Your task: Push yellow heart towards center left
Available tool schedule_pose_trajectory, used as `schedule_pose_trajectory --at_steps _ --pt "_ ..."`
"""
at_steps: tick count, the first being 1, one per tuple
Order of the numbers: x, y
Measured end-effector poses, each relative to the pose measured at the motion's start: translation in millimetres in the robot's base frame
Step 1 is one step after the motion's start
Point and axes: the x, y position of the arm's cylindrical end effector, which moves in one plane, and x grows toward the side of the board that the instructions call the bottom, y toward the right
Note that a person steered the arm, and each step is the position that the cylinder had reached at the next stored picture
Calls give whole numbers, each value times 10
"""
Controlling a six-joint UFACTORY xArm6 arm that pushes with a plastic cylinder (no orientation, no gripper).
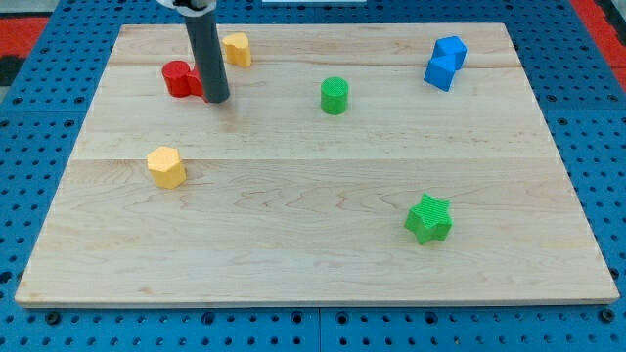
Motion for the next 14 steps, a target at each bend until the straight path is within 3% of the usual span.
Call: schedule_pose_trajectory --at_steps 1,2,4,5,6,7,8,11,14 --pt "-87 -383" --pt "-90 -254" --pt "-297 749" --pt "-817 1071" --pt "-1231 757" --pt "-1351 458" --pt "-1298 -49" --pt "-1200 217" --pt "-694 458"
